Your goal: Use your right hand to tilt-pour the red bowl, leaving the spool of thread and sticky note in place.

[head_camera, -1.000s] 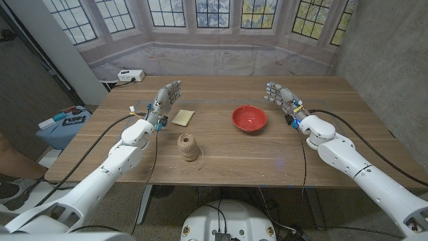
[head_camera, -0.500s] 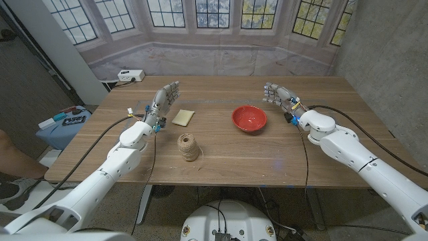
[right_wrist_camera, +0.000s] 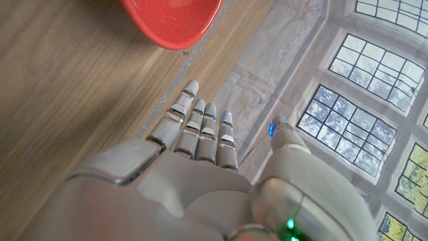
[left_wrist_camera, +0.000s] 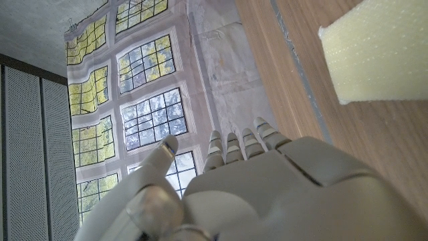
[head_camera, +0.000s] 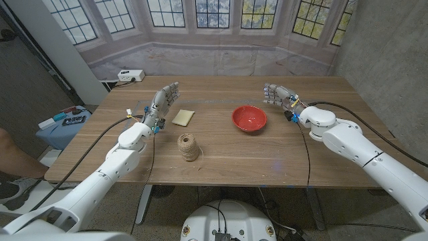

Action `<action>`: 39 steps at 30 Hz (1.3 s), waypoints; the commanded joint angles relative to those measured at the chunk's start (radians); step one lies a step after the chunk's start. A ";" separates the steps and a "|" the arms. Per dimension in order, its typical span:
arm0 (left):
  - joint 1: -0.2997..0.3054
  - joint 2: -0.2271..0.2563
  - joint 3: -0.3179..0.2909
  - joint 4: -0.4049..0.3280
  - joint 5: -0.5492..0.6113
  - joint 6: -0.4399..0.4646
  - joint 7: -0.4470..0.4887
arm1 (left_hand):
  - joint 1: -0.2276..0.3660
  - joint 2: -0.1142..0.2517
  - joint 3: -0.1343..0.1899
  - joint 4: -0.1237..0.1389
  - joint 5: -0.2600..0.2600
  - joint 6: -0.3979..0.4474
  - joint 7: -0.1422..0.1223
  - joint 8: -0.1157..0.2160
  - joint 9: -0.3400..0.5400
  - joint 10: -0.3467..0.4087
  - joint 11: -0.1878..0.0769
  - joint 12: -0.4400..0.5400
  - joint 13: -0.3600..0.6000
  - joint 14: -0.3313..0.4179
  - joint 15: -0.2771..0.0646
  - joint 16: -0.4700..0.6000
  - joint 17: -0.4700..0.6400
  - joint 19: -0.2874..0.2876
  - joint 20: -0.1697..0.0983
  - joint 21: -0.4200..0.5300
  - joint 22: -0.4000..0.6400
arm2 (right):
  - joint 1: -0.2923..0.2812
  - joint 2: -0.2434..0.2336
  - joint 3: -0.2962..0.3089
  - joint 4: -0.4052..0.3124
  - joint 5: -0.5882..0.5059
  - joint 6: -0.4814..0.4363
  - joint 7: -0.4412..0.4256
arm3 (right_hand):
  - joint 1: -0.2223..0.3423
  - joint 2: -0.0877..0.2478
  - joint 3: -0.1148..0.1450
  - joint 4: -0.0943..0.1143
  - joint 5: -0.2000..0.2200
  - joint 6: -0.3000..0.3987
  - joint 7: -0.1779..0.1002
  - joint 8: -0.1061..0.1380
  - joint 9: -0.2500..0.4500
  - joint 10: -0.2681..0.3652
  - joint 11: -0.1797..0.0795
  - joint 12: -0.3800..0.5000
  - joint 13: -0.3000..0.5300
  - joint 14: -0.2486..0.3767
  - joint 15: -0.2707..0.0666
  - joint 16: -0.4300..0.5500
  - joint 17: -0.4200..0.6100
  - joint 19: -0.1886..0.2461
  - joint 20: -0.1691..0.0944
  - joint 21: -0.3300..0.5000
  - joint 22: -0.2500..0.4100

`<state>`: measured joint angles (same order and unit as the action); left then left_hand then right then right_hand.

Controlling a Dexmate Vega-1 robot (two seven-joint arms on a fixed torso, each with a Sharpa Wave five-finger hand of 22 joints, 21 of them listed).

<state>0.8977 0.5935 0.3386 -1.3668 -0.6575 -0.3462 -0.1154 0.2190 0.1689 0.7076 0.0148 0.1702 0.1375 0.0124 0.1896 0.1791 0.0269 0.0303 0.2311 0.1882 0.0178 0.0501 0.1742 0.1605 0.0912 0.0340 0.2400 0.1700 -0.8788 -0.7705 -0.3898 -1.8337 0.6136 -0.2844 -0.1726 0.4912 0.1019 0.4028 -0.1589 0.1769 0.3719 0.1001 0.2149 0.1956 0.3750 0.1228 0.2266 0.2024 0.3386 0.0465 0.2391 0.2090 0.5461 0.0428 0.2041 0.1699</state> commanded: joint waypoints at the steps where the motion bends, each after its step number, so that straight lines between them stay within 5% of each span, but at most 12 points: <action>1: 0.001 -0.002 0.002 0.002 0.000 -0.003 -0.001 | 0.005 -0.003 0.000 -0.006 0.005 0.014 -0.003 0.000 0.002 0.012 0.003 -0.004 0.003 0.008 0.003 0.005 0.006 0.012 -0.002 -0.003 0.003 | 0.028 -0.049 -0.003 -0.064 -0.002 -0.128 -0.025 | 0.022 -0.001 0.002 -0.009 0.005 0.017 0.001 0.009 0.000 0.014 0.001 0.004 0.005 0.013 0.001 0.006 0.003 0.013 0.001 0.006 0.003; 39: 0.020 -0.011 0.008 -0.020 0.003 0.000 0.020 | 0.028 0.002 -0.004 -0.032 0.007 0.045 0.000 0.005 0.003 0.071 0.011 0.008 0.004 0.023 0.008 0.007 0.007 0.027 0.000 -0.015 0.004 | 0.219 -0.125 -0.098 -0.118 0.012 -0.526 0.054 | 0.146 -0.045 0.012 -0.029 0.003 0.111 0.022 0.025 0.000 0.126 0.000 0.048 0.029 0.069 0.008 0.012 -0.002 0.051 0.035 0.005 0.003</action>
<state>0.9062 0.5818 0.3439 -1.3694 -0.6576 -0.3497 -0.1029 0.2383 0.1696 0.7021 -0.0100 0.1702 0.1733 0.0124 0.1895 0.1791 0.0842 0.0411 0.2312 0.1881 0.0341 0.0591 0.1781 0.1655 0.1055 0.0340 0.2285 0.1700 -0.7187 -0.8793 -0.4612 -1.9510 0.6094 -0.7010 -0.1586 0.6149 0.0596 0.4098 -0.1794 0.1769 0.4759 0.1218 0.2381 0.1957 0.4878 0.1180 0.2664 0.2257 0.3970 0.0525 0.2441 0.2042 0.5858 0.0715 0.2041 0.1698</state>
